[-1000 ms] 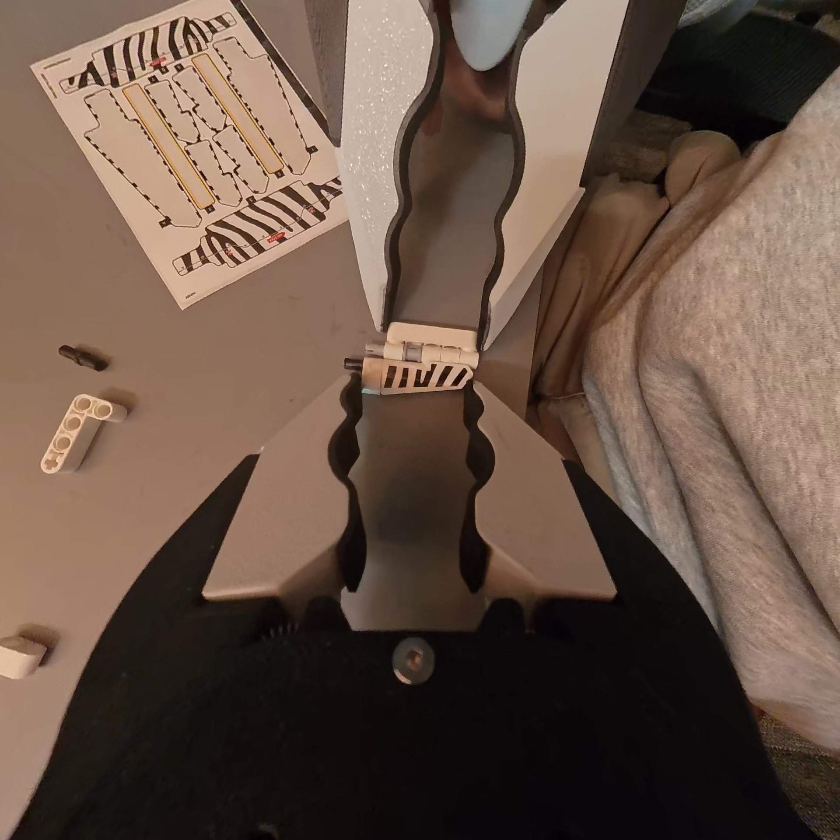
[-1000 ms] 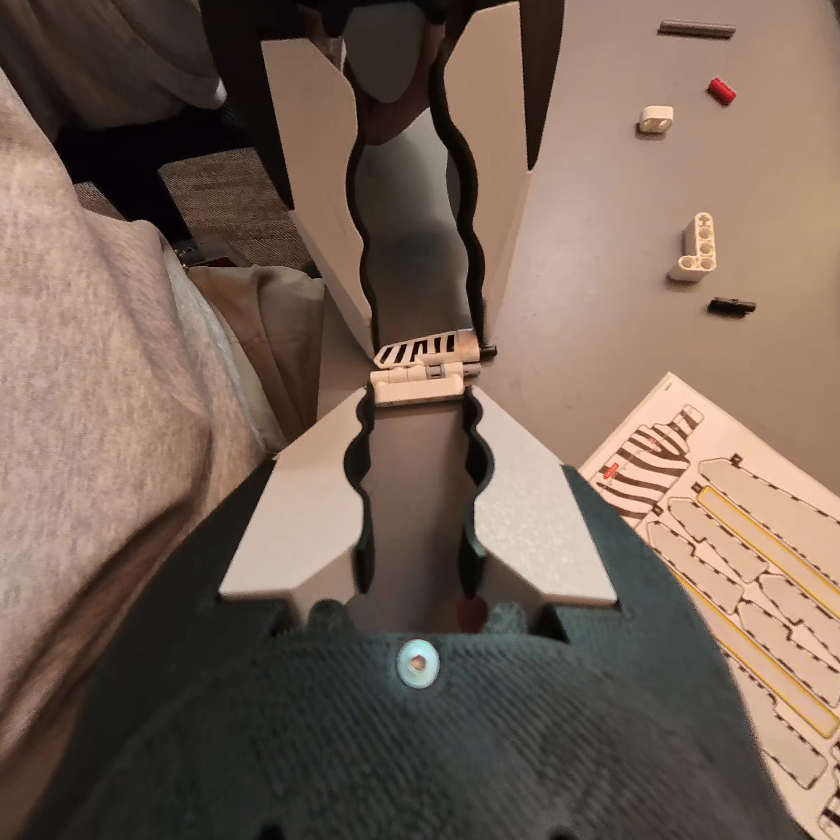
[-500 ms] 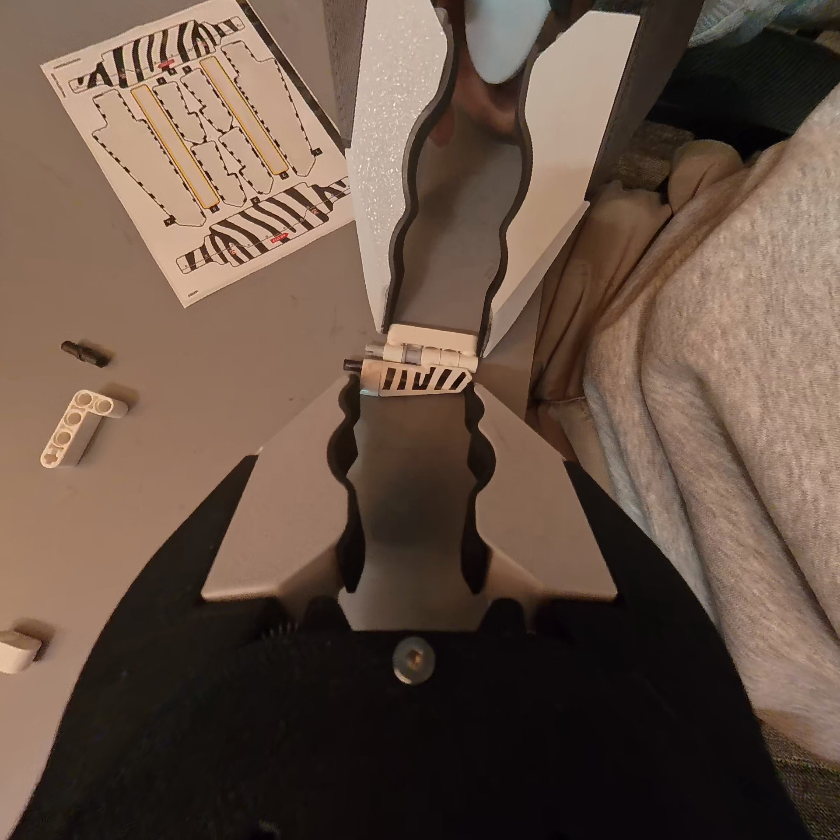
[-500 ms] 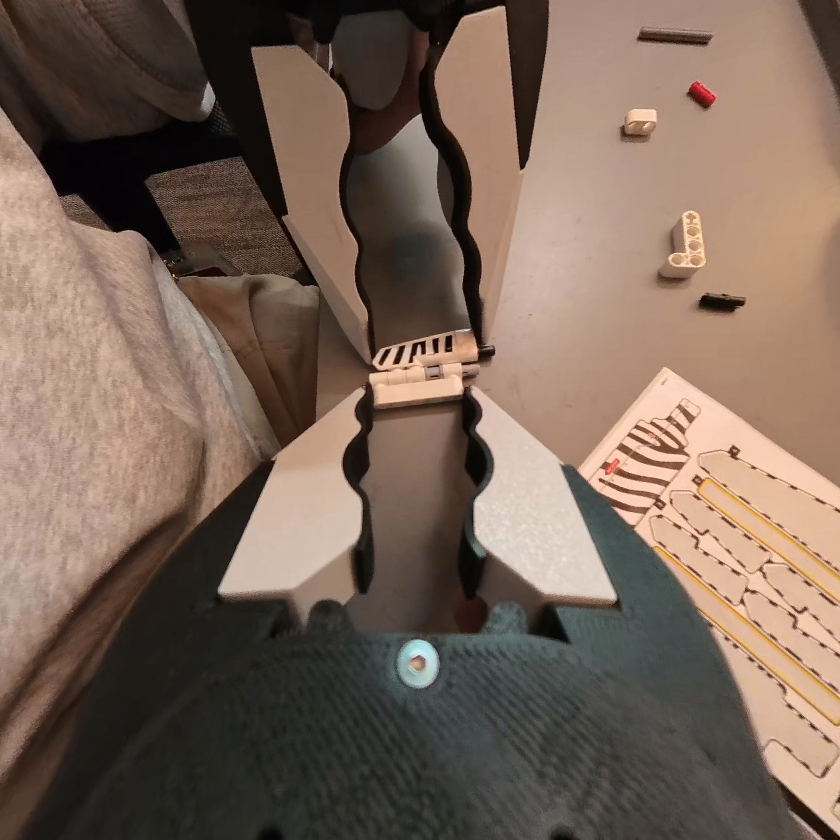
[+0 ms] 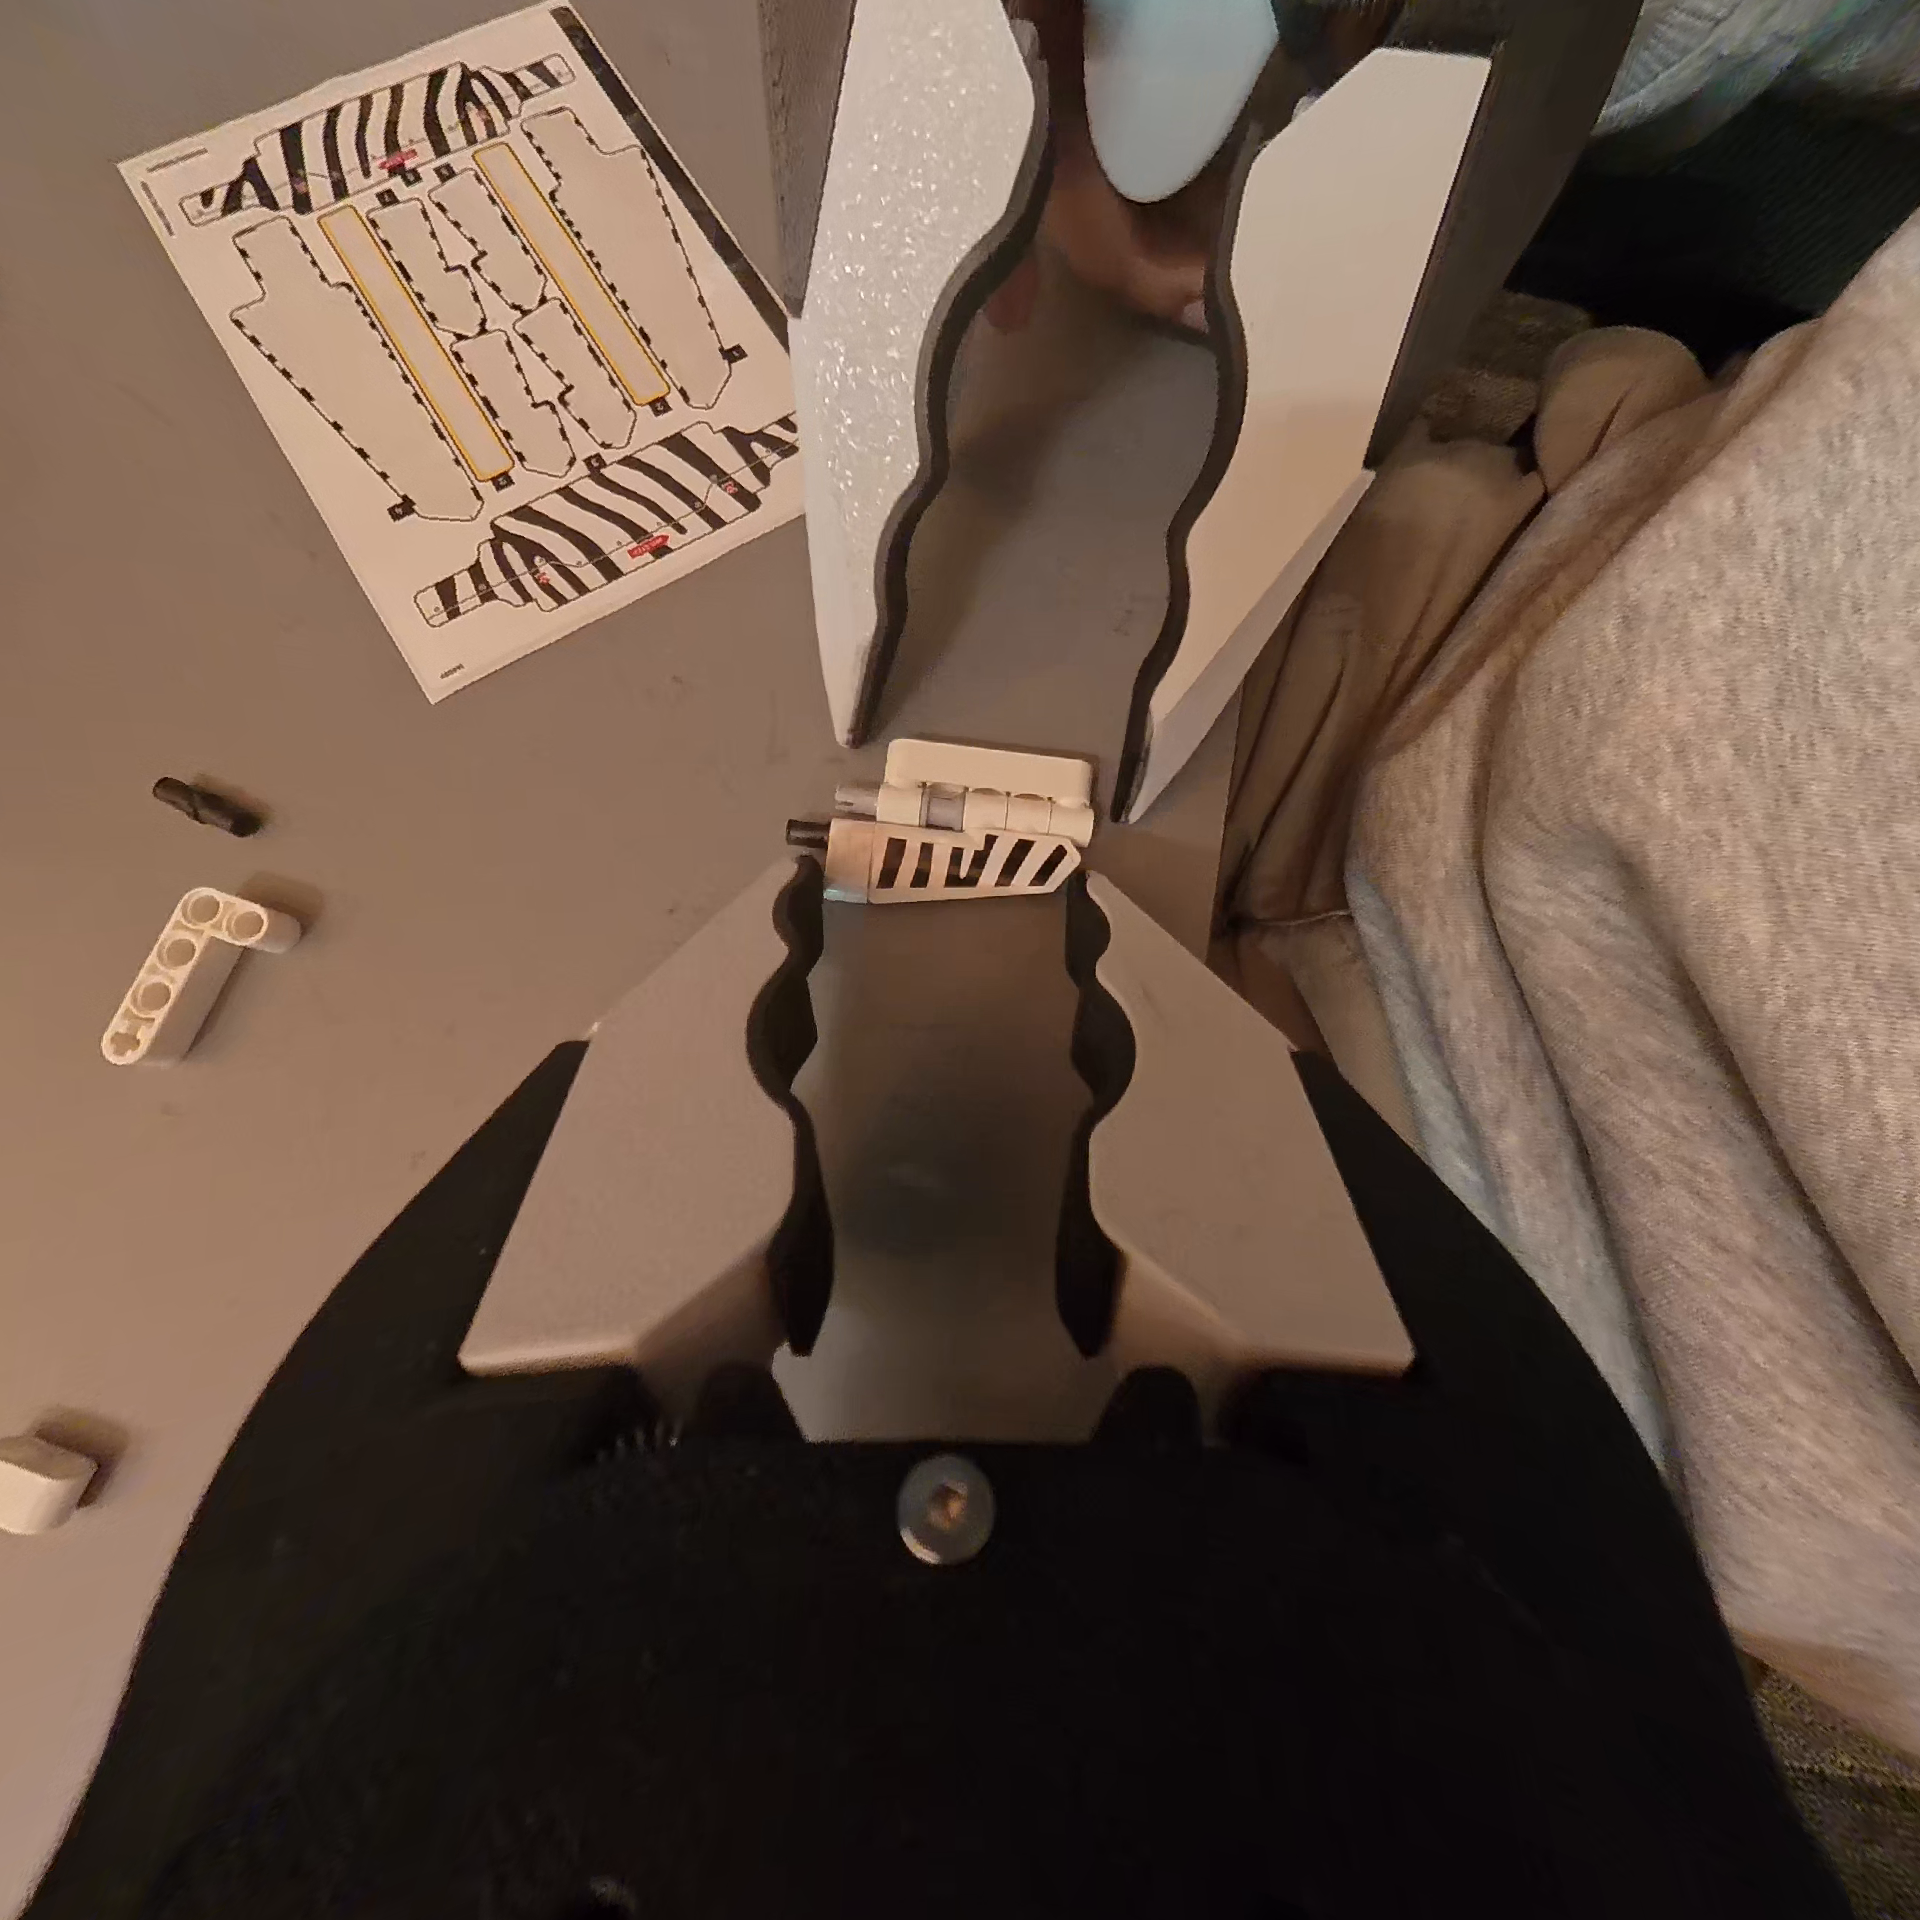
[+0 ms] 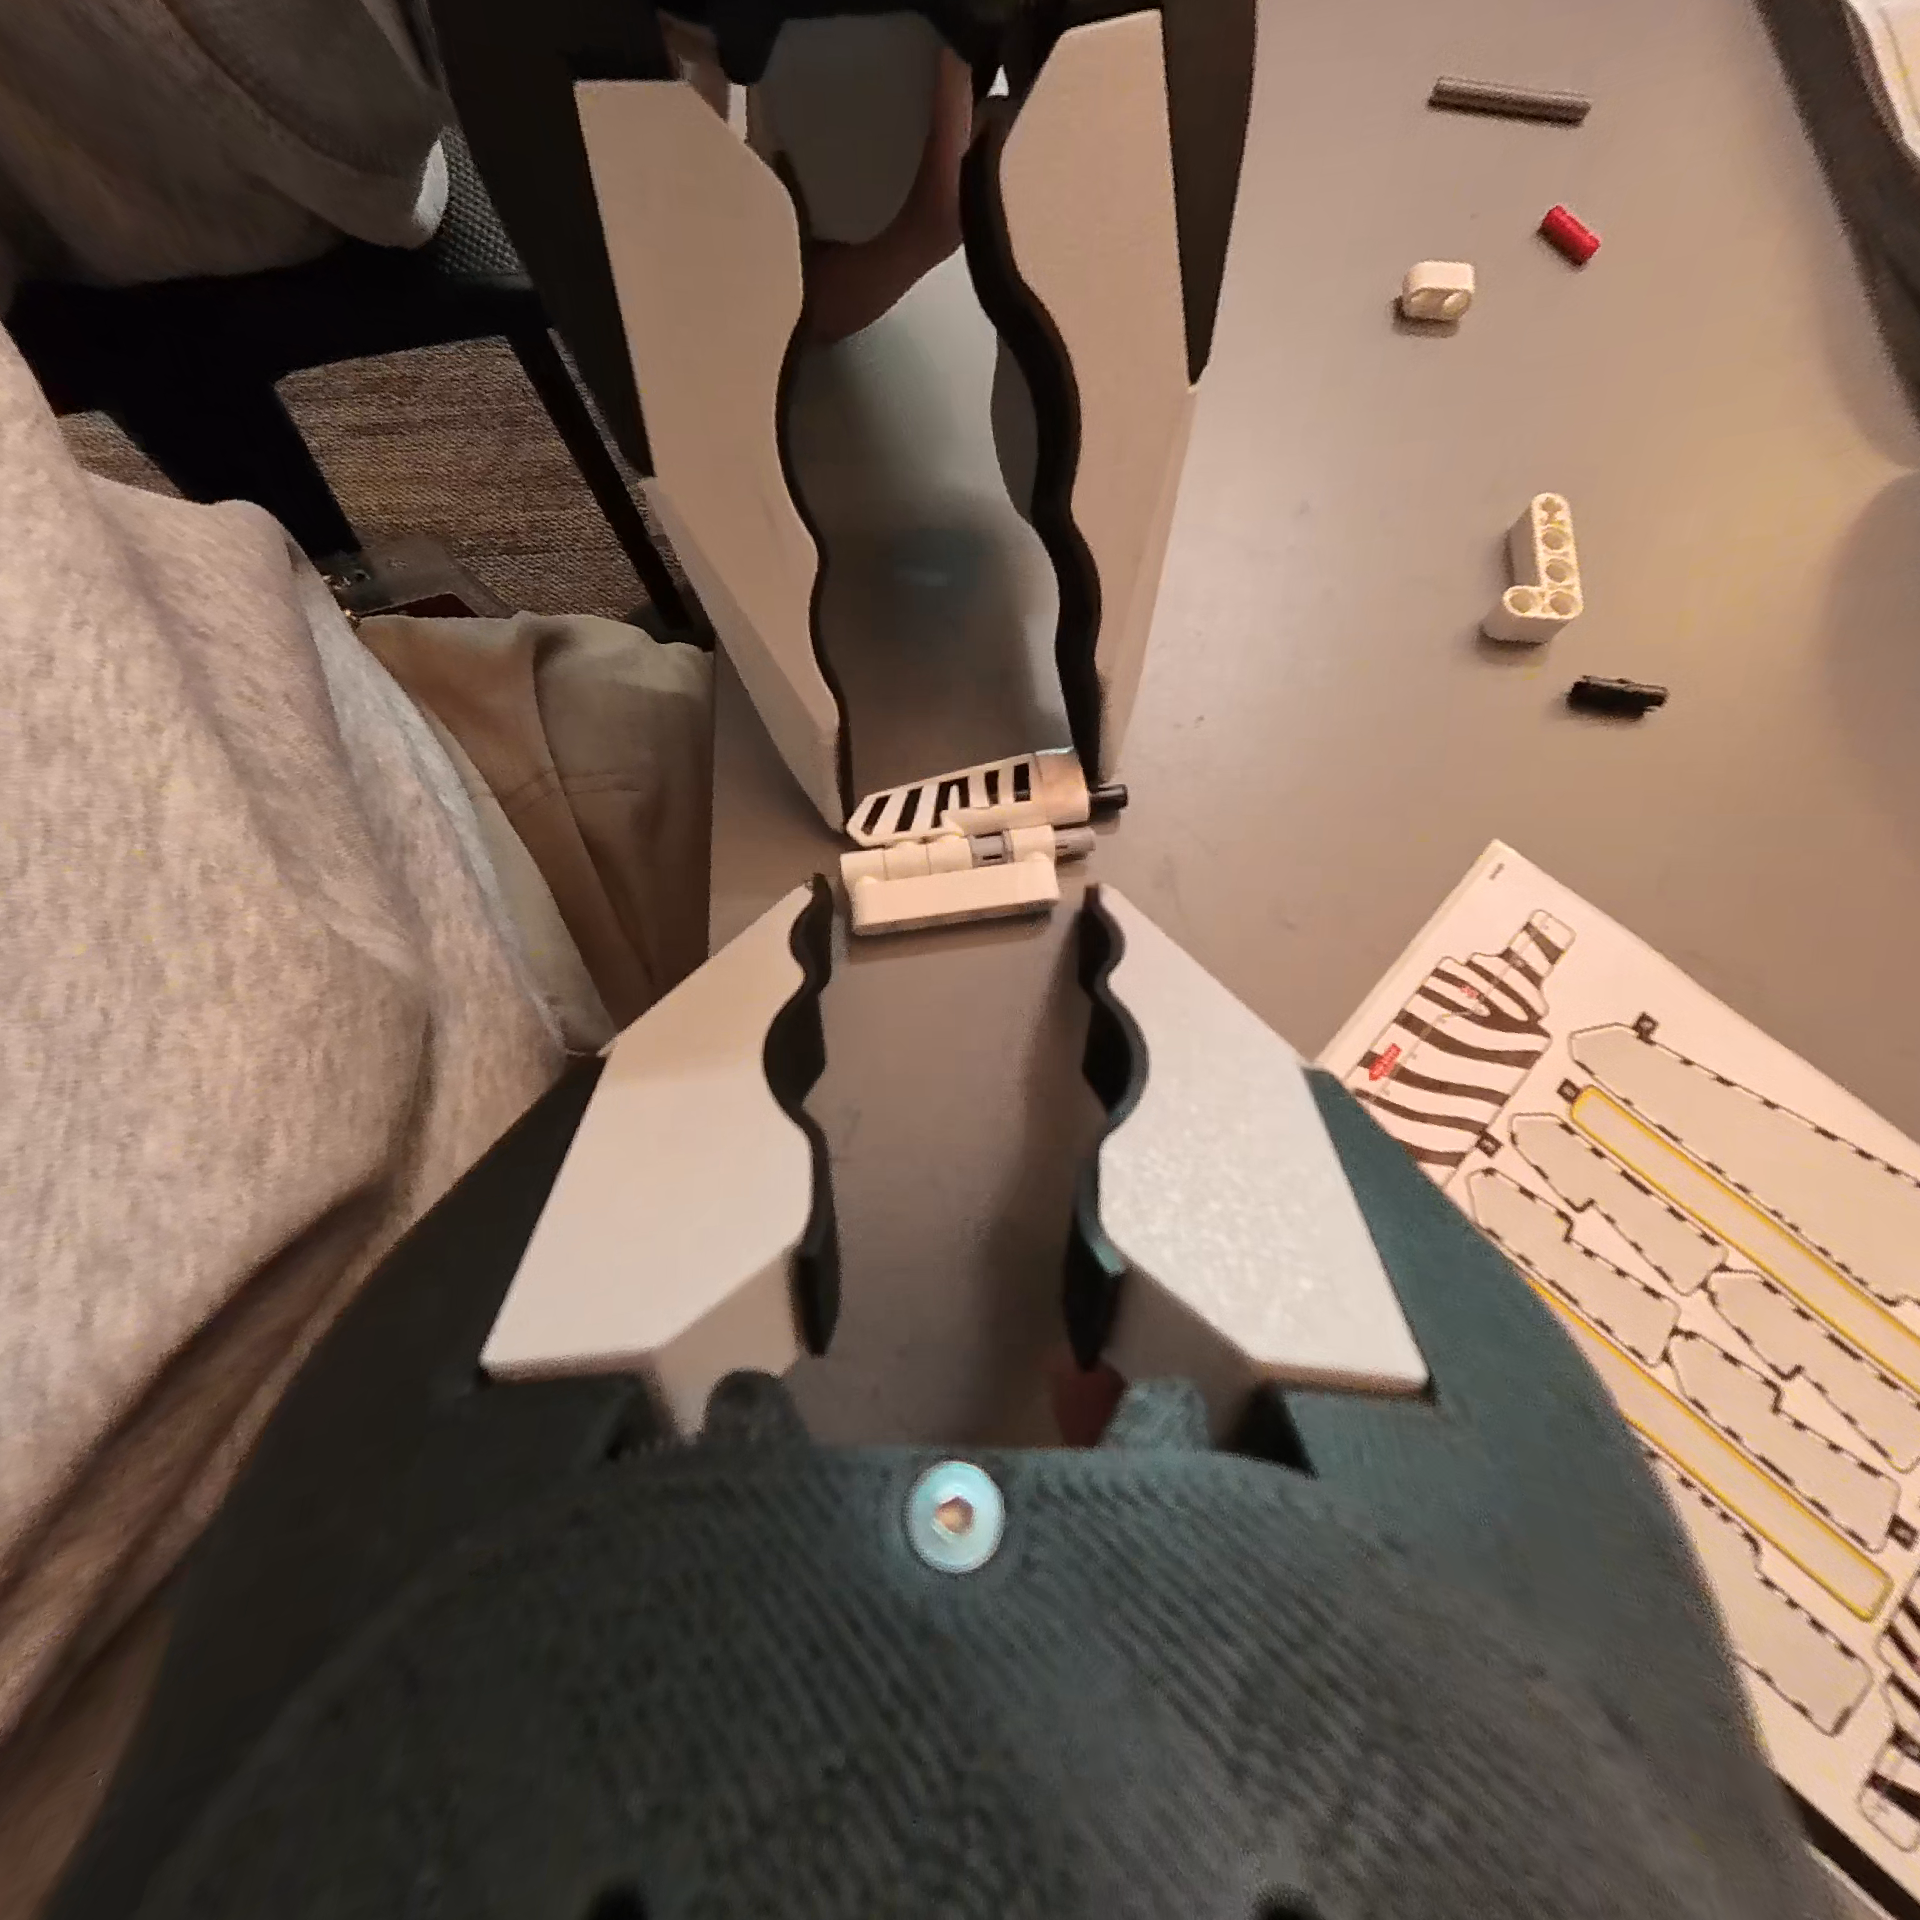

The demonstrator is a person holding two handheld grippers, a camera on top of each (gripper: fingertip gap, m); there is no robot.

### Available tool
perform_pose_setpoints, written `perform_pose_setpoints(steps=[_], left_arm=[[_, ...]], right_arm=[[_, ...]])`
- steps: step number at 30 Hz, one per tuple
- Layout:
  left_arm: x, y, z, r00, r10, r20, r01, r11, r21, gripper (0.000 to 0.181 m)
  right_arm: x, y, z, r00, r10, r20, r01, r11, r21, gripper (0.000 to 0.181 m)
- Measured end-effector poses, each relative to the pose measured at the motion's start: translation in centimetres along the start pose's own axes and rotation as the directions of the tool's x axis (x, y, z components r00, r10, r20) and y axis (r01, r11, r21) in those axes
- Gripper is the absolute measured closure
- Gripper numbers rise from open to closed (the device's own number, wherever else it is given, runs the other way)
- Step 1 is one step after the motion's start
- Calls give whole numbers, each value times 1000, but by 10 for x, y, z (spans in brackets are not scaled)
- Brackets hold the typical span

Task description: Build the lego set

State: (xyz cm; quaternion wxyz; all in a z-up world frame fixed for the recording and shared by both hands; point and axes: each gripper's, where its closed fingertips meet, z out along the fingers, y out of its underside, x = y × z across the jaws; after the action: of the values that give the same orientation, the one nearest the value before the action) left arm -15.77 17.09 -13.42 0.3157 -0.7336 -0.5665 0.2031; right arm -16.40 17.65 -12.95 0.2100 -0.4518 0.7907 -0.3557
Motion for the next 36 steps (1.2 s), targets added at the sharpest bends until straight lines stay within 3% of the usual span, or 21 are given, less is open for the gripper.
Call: perform_pose_setpoints(steps=[17,21,24,27,30,36], left_arm=[[-12,12,-14,998,-13,64,13,1000,-2,114],[-15,-9,-38,994,-32,103,11,980,199,113],[-23,-18,-53,988,-110,104,67,934,350,114],[-26,-20,-57,985,-149,91,103,917,385,115],[-32,-21,-57,978,-159,132,96,914,394,115],[-34,-20,-54,971,-133,201,51,929,368,116]], right_arm=[[7,12,-13,998,25,-52,-25,1000,4,127],[11,-5,-42,992,26,-124,-1,980,201,134],[27,-24,-77,972,91,-218,11,905,425,130],[39,-32,-103,955,169,-244,1,818,575,124],[41,-36,-113,946,170,-276,41,783,621,125],[38,-36,-111,939,142,-314,84,790,608,120]])
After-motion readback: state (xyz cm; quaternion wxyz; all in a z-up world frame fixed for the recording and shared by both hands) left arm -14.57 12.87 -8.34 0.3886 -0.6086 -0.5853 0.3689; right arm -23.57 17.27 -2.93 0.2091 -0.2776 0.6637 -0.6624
